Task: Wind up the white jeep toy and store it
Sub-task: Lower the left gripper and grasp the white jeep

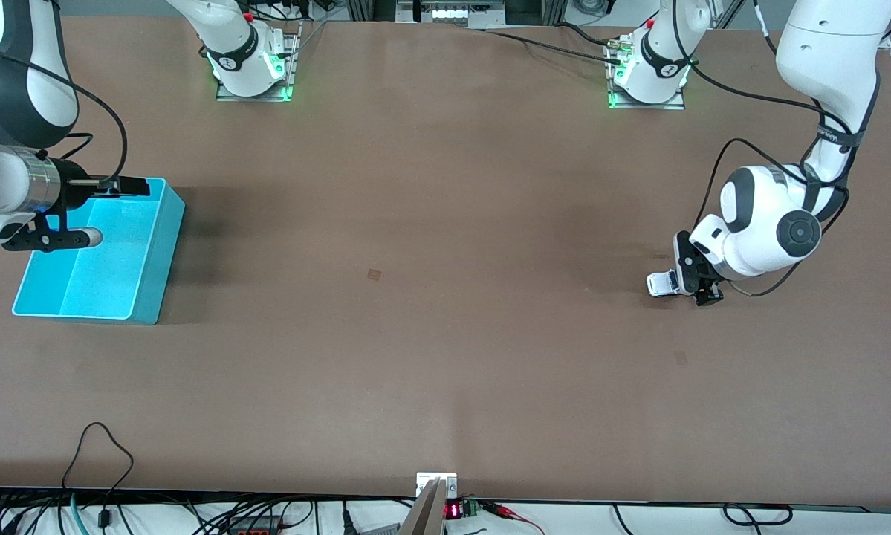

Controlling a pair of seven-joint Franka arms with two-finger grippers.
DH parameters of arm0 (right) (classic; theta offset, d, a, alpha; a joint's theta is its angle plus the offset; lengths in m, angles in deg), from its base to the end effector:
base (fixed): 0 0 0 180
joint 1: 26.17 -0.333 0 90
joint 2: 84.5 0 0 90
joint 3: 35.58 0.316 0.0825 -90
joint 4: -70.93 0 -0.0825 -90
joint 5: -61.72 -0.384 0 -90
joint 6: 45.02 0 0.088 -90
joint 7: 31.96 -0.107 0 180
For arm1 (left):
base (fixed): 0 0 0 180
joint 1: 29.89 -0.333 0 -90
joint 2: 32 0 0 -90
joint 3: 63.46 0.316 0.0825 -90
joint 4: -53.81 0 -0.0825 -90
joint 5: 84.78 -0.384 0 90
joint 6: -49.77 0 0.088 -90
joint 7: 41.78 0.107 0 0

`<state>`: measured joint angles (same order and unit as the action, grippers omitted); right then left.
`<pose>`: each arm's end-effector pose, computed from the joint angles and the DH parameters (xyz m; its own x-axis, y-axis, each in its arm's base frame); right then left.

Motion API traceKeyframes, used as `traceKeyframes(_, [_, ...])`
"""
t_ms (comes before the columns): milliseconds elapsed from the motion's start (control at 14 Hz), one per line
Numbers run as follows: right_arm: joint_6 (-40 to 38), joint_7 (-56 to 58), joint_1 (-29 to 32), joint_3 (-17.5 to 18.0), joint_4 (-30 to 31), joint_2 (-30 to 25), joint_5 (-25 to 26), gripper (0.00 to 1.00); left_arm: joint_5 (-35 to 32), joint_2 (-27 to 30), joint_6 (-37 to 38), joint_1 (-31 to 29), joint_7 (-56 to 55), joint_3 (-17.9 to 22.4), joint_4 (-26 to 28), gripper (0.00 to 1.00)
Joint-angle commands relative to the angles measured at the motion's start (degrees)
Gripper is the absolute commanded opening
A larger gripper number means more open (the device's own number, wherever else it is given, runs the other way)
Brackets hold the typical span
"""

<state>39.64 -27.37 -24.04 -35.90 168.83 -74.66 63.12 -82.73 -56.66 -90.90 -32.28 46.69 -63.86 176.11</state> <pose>0.5646 -0.0268 0.4589 0.9189 0.0382 -0.3927 0.0384 -0.9992 -0.0072 0.5608 0.0194 0.1928 0.0918 -0.9956 0.0195 -0.9899 -0.0891 0.1105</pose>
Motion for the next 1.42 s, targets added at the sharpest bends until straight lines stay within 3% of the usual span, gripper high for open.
traceKeyframes(0, [-0.6, -0.5, -0.2, 0.0, 0.2, -0.4, 0.6, 1.0, -1.2, 2.6, -2.6, -0.3, 1.7, -0.3, 3.2, 1.0])
traceKeyframes(570, [-0.6, -0.4, -0.2, 0.0, 0.1, -0.4, 0.6, 1.0, -1.3, 1.6, -4.8, -0.3, 3.7, -0.3, 2.8, 0.99])
traceKeyframes(783, [-0.6, -0.4, -0.2, 0.0, 0.0, -0.4, 0.6, 1.0, -1.3, 0.9, -6.2, -1.1, 3.6, -0.3, 2.9, 0.87])
traceKeyframes(1353, [-0.6, -0.4, -0.2, 0.0, 0.0, -0.3, 0.6, 1.0, -1.3, 0.7, -6.2, -1.0, 3.7, -0.4, 3.0, 0.81])
